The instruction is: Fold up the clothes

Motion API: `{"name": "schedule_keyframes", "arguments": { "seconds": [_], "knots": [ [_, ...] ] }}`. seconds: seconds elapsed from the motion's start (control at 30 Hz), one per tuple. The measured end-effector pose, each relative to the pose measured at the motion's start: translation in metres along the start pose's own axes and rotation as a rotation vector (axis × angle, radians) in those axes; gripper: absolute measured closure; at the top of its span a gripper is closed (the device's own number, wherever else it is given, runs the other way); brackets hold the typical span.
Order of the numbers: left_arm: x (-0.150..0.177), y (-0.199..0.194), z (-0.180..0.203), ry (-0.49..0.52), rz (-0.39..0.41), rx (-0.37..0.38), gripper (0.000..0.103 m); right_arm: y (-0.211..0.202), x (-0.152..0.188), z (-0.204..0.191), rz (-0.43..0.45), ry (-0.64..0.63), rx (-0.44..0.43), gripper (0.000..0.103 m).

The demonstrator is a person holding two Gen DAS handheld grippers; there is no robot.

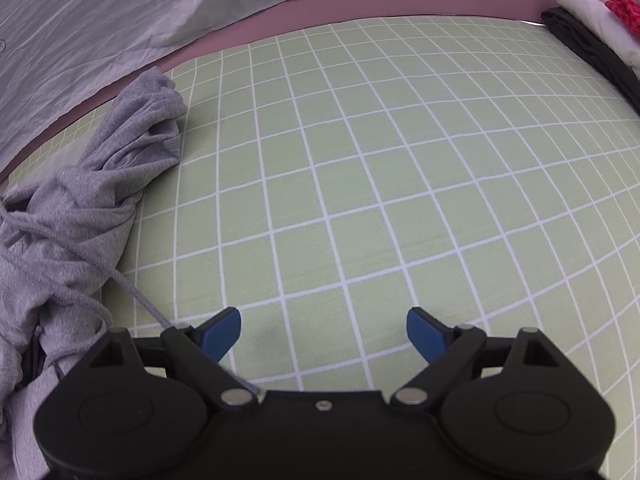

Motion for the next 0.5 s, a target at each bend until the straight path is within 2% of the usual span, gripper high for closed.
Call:
{"name": "schedule_keyframes", "arguments": {
  "seconds": [0.13,0.2,0.23,0.3,0.33,0.37,0.43,0.5],
  "knots": [
    [0.027,0.007,0.016,-0.046,-0.078,0.103,0.044,-0.002,0.003,-0.009,-0.004,-0.041,-0.025,0.012],
    [0.037,0.01,0.022,-0.039,-0.089,0.106,0.044,-0.004,0.005,-0.011,-0.001,-0.054,-0.034,0.012],
    [0.041,0.012,0.024,-0.027,-0.087,0.088,0.048,-0.005,0.006,-0.011,-0.001,-0.058,-0.038,0.012],
    [0.046,0.014,0.025,-0.003,-0.075,0.065,0.071,-0.006,0.008,-0.011,-0.001,-0.063,-0.045,0.012],
    [0.047,0.014,0.024,0.002,-0.067,0.069,0.088,-0.007,0.009,-0.01,-0.001,-0.062,-0.047,0.012],
    [0.047,0.011,0.021,0.002,-0.052,0.069,0.094,-0.008,0.01,-0.008,0.0,-0.061,-0.047,0.012],
    [0.042,0.004,0.013,0.002,-0.009,0.059,0.098,-0.009,0.011,-0.005,0.0,-0.054,-0.044,0.012],
    [0.032,-0.006,0.003,-0.001,0.043,0.023,0.099,-0.009,0.012,-0.001,-0.001,-0.041,-0.042,0.012]
  ]
}}
Point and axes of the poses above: each gripper's, at about its wrist camera, not at the fingertips, and y roughly the way its jaws point, z to its right, x to its underside, the point moved 4 cm from there along y, roughly the way its jaws point, and after that the axes turned 4 degrees about -x, right-handed, at the moved point
